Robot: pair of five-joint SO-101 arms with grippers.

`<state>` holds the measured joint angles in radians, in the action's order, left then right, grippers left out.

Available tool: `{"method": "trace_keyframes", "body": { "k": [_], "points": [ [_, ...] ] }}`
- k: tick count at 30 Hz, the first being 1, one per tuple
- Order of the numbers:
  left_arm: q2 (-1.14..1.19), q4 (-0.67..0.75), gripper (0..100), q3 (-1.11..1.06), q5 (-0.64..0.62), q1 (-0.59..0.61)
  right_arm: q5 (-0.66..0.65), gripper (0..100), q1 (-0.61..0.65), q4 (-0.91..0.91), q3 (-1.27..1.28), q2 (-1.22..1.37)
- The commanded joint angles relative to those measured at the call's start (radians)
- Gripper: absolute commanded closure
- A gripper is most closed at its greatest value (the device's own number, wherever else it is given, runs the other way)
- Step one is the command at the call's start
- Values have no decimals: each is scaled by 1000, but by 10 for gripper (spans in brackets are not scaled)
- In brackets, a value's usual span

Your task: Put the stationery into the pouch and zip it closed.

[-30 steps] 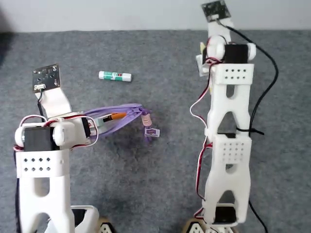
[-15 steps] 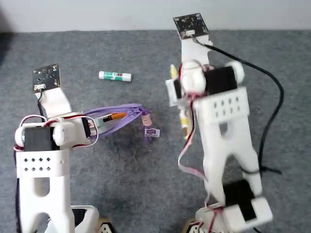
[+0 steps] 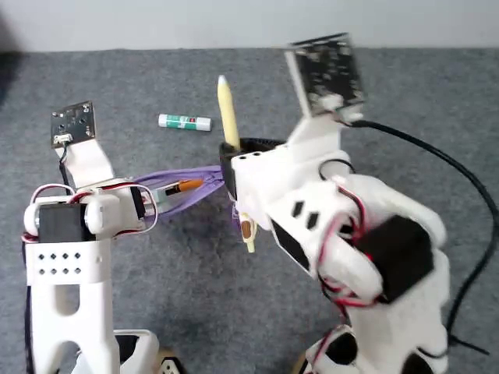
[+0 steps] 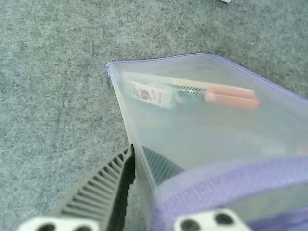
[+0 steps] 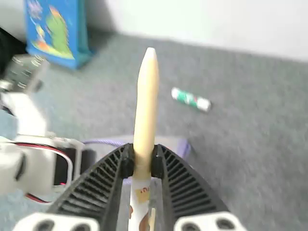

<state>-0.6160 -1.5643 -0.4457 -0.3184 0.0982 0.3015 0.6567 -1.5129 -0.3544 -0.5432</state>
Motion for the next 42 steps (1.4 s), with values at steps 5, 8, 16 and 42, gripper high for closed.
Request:
{"method": "trace_keyframes", "body": {
  "k": [5, 8, 16, 42],
  "points": [
    [11, 17, 988, -25, -12, 0, -23, 991, 10, 297, 373, -291],
    [9, 17, 988, -25, -12, 0, -80, 991, 51, 498, 566, -415],
    [14, 17, 988, -25, -12, -6, -129, 991, 91, 923, 876, -519],
    [14, 23, 988, -27, -12, -6, -463, 991, 242, 2041, 1318, -232]
  ]
}}
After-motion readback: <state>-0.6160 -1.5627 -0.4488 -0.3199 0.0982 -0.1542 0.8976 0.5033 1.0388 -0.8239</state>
